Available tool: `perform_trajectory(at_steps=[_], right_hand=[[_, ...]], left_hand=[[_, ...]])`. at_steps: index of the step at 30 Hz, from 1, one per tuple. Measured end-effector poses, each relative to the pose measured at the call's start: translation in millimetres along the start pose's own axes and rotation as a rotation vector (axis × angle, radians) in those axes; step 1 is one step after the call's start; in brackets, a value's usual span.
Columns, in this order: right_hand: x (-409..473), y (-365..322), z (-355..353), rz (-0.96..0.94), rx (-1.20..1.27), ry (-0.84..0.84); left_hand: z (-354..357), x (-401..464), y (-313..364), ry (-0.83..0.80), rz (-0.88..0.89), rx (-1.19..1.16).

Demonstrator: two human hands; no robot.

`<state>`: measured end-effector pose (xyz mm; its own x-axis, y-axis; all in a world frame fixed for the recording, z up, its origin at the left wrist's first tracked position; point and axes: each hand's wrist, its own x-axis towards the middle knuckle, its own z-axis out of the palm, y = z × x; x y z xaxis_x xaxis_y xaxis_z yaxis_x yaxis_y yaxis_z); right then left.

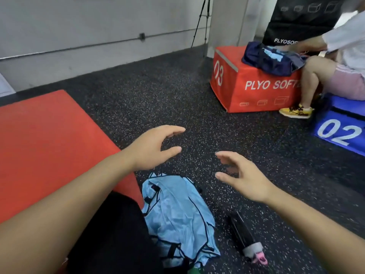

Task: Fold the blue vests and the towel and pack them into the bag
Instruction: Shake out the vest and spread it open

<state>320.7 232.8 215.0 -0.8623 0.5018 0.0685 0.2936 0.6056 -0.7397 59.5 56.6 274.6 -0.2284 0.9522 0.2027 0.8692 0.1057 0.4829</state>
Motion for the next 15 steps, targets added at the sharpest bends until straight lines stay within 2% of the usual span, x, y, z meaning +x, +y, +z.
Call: perform_trajectory(at_steps=[8,15], right_hand=[[24,72,67,0.067,-0.03,-0.13],[23,130,105,0.183,0.013,-0.177]], left_hand=[[8,-19,-105,-0.074,-0.248,-0.162],[80,-13,-155,-0.155,-0.312,-0.318]])
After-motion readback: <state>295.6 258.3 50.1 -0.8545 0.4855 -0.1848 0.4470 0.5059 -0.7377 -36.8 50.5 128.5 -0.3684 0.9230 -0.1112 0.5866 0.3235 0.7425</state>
